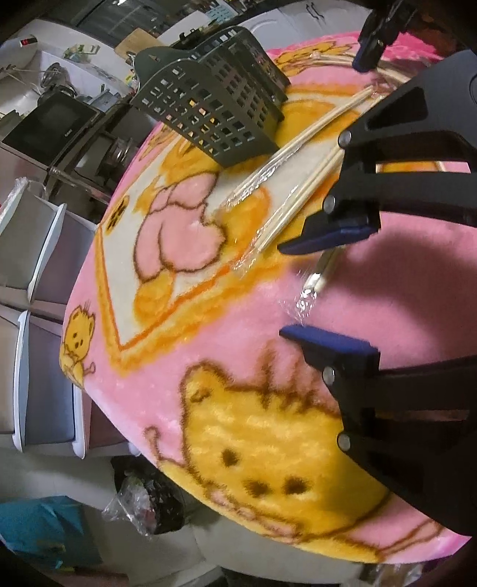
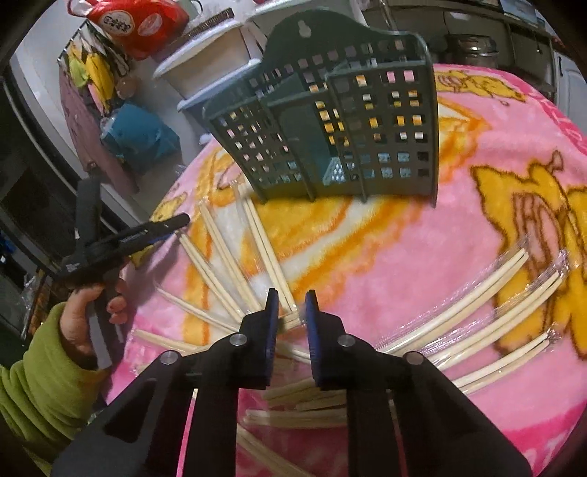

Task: Organize utensils
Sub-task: 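Close the right tool on wrapped chopsticks while the left tool grasps another bundle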

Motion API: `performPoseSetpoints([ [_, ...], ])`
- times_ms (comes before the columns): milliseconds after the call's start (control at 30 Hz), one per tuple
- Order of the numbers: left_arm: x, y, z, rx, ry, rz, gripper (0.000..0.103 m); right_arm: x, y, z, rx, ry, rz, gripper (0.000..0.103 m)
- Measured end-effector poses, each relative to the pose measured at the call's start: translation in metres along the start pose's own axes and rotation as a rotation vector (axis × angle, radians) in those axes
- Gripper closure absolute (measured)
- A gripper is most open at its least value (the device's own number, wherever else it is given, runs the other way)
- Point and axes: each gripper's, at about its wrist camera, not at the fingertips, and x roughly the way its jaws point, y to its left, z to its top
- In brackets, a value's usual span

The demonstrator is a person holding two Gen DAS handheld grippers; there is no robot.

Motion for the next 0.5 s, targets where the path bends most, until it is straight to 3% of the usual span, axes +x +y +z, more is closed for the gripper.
performPoseSetpoints([
  [200, 0.002, 0.002, 0.003, 0.003, -0.002, 0.000, 0.095, -0.018, 0.008, 0.007, -0.019, -0.061, 0.035, 0.096],
  [500, -0.027, -0.012, 0.008, 0.032, -0.071, -0.074, 0.100, -0.035, 0.027, 0.023, -0.075, -0.122, 0.081, 0.098],
])
